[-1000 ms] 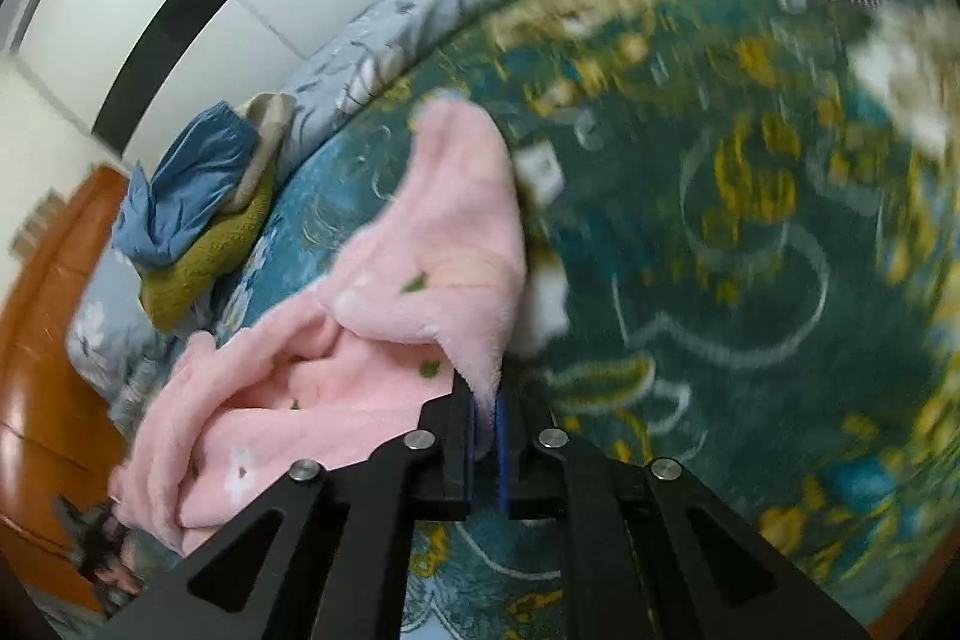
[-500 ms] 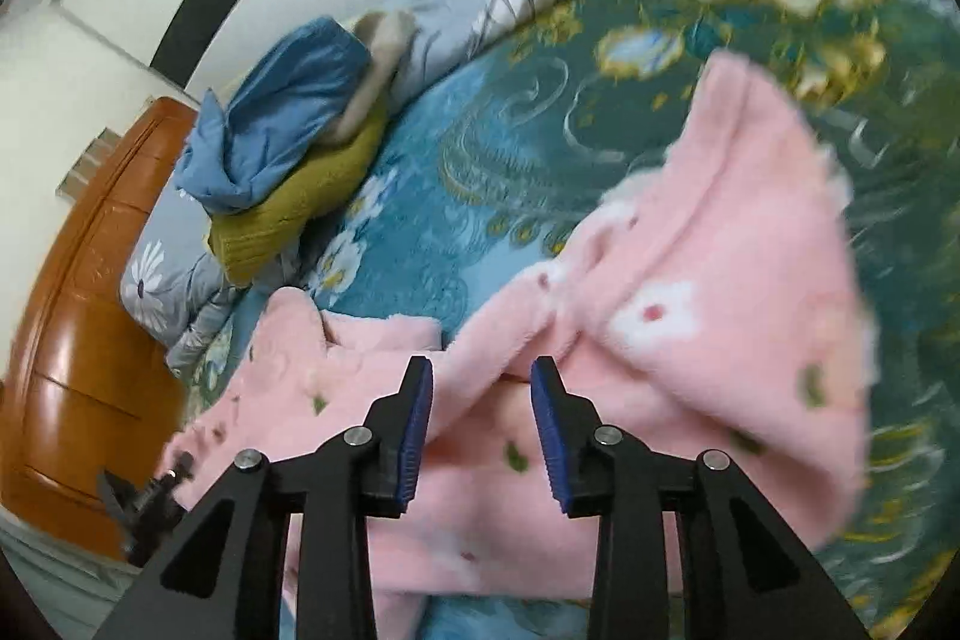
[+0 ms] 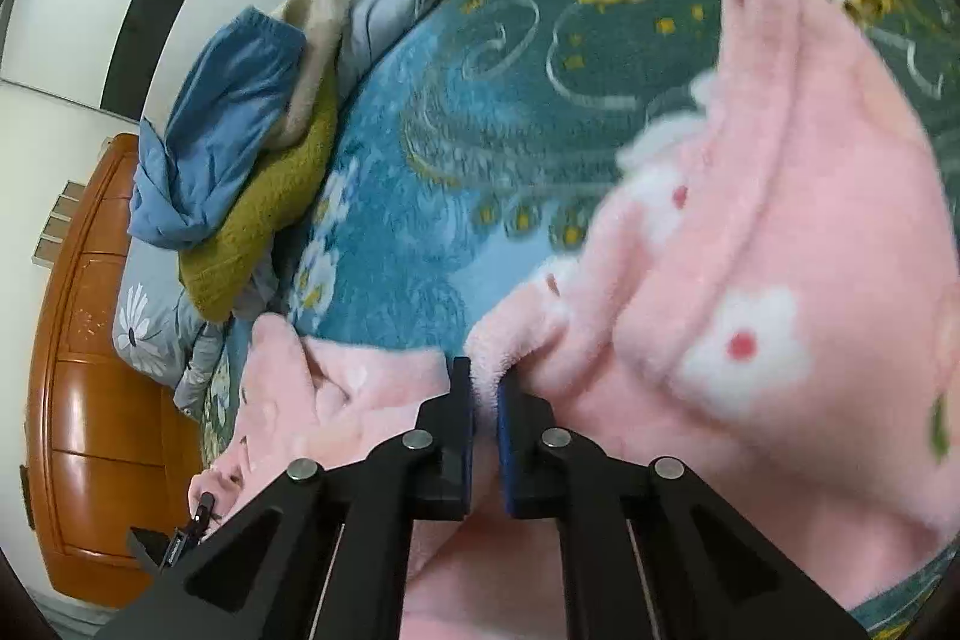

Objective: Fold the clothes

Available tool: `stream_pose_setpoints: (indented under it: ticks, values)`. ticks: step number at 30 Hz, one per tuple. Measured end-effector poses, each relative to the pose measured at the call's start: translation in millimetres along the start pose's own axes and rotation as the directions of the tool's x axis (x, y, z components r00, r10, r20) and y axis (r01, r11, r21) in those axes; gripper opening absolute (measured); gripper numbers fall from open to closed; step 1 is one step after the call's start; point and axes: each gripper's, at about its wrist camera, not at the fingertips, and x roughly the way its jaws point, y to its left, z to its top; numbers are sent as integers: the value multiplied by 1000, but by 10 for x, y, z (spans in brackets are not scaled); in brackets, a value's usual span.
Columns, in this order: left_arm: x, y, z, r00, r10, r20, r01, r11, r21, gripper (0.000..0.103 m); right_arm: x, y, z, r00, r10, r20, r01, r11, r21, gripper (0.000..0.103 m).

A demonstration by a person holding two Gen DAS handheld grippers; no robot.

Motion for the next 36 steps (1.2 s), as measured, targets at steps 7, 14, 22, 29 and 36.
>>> stream_pose_setpoints:
  ticks: [7,14,22,29,36]
  values:
    - [-97,-637,723,984,-112,140,101,992,82,8,-937,804,711,968,96,230,-64,988,-143,5]
    - [-806,-1163,945,903,-276,328,204,949,239,8,-2161,1410,588,817,322,479,-105,899,-426,5]
    - [-66,-272,-115,995,-101,8,100,994,39,8,-1160,-220,-239,952,92,292,-21,972,-235,5]
    - [-42,25,-453,996,-54,-71,49,997,-64,8,-689,-1068,-650,980,57,190,-51,998,-40,5]
    - [-20,-122,-424,997,-15,-75,15,1000,6,10,-879,-895,-584,975,-32,221,53,995,-89,6]
